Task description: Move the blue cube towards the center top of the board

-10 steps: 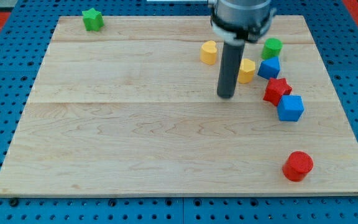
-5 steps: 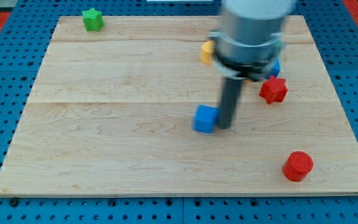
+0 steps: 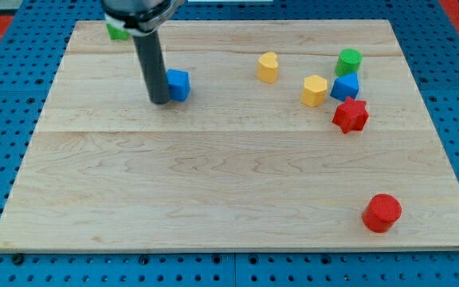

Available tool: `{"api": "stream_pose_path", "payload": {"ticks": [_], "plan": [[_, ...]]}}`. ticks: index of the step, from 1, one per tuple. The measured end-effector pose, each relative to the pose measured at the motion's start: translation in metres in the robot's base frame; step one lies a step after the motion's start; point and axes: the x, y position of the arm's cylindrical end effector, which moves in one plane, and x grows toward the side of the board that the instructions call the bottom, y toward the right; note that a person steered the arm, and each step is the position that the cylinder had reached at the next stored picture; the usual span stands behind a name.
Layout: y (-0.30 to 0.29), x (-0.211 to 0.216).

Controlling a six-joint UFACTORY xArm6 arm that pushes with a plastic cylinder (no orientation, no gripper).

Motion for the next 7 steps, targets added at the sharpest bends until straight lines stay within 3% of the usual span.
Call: {"api": "stream_pose_path", "payload": {"ticks": [2,4,7], "plan": [[0.050,-0.093],[0.077,-0.049],[0.142,-0.087]]}}
